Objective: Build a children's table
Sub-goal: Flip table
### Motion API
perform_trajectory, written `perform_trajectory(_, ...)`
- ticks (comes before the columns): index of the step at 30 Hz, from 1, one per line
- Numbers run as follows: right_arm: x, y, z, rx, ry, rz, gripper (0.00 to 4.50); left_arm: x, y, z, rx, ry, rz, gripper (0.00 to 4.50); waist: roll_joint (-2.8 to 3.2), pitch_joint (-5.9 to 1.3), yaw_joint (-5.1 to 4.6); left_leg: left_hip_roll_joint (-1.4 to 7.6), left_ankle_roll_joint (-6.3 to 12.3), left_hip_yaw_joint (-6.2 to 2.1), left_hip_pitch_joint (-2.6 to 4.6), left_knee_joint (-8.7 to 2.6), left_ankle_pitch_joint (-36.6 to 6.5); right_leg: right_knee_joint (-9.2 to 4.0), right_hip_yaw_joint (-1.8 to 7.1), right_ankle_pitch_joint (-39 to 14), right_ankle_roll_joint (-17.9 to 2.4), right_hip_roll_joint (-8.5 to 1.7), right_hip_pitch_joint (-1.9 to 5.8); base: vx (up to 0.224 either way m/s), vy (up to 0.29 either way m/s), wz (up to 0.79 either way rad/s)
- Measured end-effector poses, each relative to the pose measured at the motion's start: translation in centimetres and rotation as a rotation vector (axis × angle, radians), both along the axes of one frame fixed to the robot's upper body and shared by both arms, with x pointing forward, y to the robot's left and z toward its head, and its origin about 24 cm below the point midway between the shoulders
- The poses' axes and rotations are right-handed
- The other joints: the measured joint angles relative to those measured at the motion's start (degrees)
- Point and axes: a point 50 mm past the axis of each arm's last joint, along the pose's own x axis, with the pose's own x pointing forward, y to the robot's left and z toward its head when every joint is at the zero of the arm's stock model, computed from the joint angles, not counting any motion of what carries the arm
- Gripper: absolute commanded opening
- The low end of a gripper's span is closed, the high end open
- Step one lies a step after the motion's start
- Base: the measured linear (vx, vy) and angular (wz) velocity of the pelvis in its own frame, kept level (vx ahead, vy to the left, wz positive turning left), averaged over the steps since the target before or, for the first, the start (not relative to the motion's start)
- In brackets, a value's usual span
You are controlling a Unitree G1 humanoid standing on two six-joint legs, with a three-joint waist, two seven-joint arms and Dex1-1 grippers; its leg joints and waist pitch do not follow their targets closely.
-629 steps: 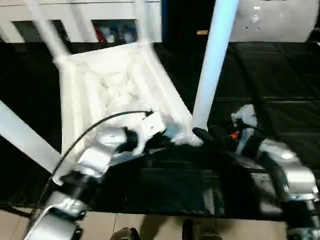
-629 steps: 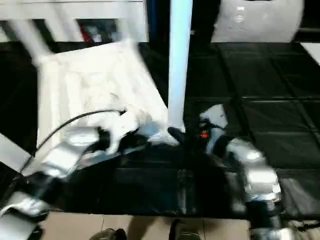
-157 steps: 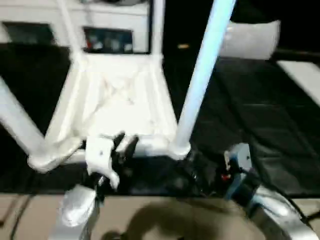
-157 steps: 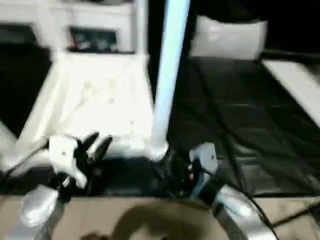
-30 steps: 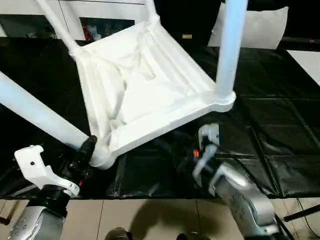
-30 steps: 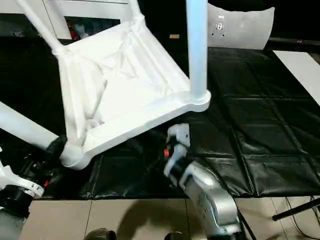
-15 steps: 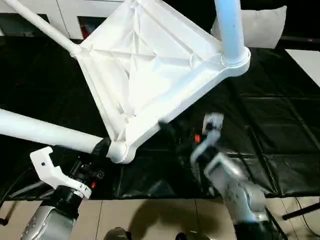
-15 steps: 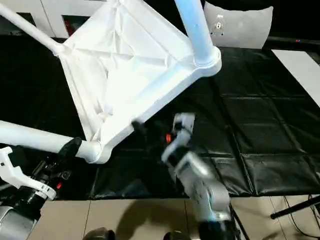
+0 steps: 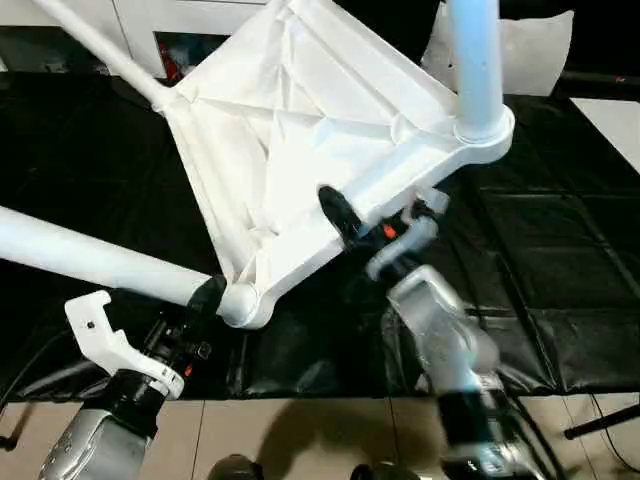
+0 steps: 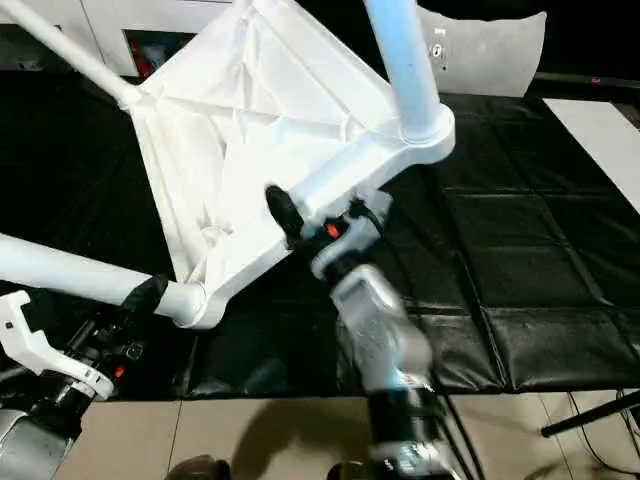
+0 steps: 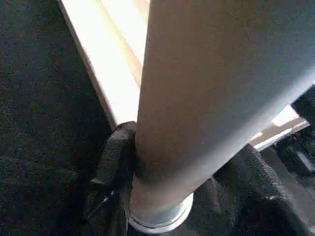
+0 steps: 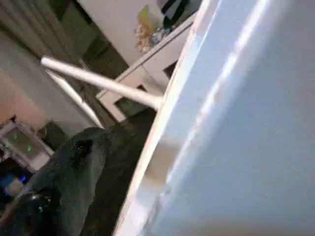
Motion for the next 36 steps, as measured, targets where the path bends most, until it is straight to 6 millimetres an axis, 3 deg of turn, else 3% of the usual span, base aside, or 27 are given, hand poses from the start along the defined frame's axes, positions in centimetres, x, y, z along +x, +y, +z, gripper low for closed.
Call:
perform_trajectory(6,0.19,-0.18,-0.84,0.029,0.029,-0.024,4.04,-0.01,-0.14,0.03,0.008,-0.001,-0.006,1.97,-0.16,0.02,-0.11,-0.01,0.40,0.19,-0.11,0.00,0.2,0.10,0.13,0.1,0.0,-0.02,-0.25,0.000,0.000,0.00)
perform_trajectory(11,0.29,-0.53,-0.95,0.052,0.036,-0.045,3.69,-0.02,-0.23,0.03,0.012,-0.002,-0.012,1.97,-0.42,0.05,-0.27,0.01,0.28,0.22,-0.08,0.00,0.2,0.13,0.18,0.1,0.0,-0.01,-0.27,0.000,0.000,0.00)
perform_trajectory(12,0.29,-0.52,-0.94,0.057,0.037,-0.044,3.37,-0.02,-0.23,0.03,0.012,-0.002,-0.012,1.97,-0.46,0.04,-0.29,0.00,0.24,0.23,-0.08,0.00,0.1,0.12,0.18,0.1,0.0,-0.01,-0.28,0.000,0.000,0.00)
perform_trajectory(17,0.26,-0.47,-0.83,0.095,0.039,-0.036,3.19,-0.08,-0.25,0.02,0.011,-0.005,-0.010,1.97,-0.68,0.03,-0.37,0.00,0.23,0.25,-0.09,0.00,0.1,0.10,0.22,0.2,0.0,-0.01,-0.29,0.000,0.000,0.00)
perform_trajectory(22,0.25,-0.40,-0.81,0.113,0.047,-0.030,2.67,-0.12,-0.26,0.02,0.018,-0.003,-0.016,1.97,-0.70,0.04,-0.49,0.00,0.23,0.26,-0.08,0.00,0.1,0.09,0.23,0.2,0.0,-0.01,-0.30,0.000,0.000,0.00)
perform_trajectory(36,0.30,-0.40,-0.90,0.138,0.083,-0.046,2.27,-0.02,-0.36,-0.04,0.066,-0.009,-0.041,1.97,-0.77,0.04,-0.59,-0.01,0.24,0.29,-0.11,0.00,0.1,0.03,0.25,0.2,0.0,-0.02,-0.30,0.000,0.000,0.00)
